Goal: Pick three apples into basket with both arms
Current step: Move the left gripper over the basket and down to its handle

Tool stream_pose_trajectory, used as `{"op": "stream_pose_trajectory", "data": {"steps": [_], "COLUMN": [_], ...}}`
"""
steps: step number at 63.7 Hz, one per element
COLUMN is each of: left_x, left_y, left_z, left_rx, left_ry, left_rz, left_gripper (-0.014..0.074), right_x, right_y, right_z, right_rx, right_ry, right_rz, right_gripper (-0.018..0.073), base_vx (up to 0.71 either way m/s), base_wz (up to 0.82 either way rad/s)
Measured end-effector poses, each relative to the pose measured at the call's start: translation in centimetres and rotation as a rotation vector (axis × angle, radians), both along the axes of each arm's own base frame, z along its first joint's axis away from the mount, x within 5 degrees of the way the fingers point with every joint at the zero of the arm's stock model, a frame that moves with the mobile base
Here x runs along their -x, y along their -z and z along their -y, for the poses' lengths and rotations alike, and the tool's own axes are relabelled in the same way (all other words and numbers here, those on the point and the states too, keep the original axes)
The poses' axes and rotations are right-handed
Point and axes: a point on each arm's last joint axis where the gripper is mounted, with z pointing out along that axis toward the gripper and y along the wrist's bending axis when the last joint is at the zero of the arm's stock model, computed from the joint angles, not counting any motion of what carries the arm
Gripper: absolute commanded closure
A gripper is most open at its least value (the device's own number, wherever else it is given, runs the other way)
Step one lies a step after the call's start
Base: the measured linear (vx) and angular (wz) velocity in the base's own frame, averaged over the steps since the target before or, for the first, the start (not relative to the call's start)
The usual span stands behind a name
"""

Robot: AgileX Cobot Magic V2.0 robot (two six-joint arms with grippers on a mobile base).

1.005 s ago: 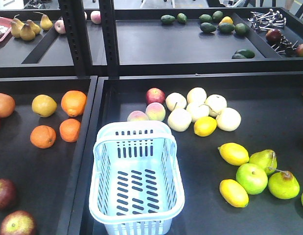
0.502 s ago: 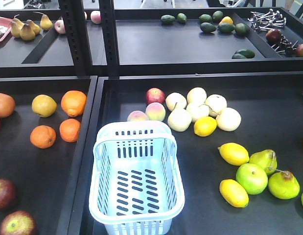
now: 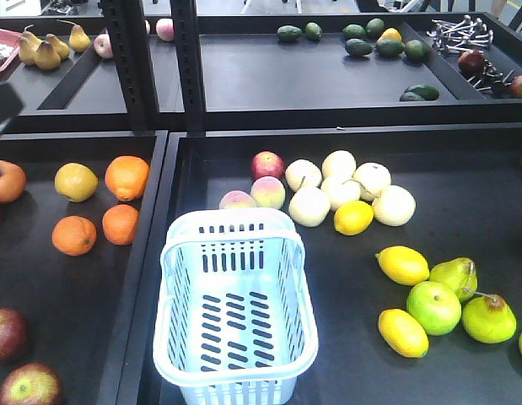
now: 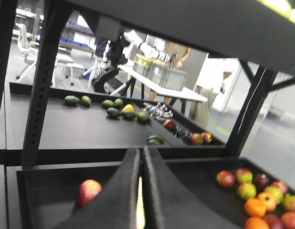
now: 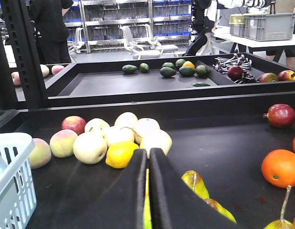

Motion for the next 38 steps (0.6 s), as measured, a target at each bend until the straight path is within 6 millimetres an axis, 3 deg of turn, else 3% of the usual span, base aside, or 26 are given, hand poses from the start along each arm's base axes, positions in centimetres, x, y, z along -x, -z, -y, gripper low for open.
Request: {"op": "stream_pose_trajectory", "data": {"steps": [17, 38], "left_x": [-2.1, -1.4], "left_y": [-0.1, 1.0], "left_z": [1.9, 4.2], "left_rx": [-0.122, -0.358], "left_ry": [0.032, 0.132], "left_rz": [-0.031, -0.02], "left_gripper": [0.0604, 0.0604], "right_x": [0.0, 0.0], "right_y": [0.0, 0.0], "right_z": [0.0, 0.0], "right_rx": [0.0, 0.0], "right_ry": [0.0, 0.0], "right_rz": [0.0, 0.0], "right_gripper": [0.0563, 0.0563], "base_vx": [0.0, 0.0], "base_wz": [0.0, 0.0]}}
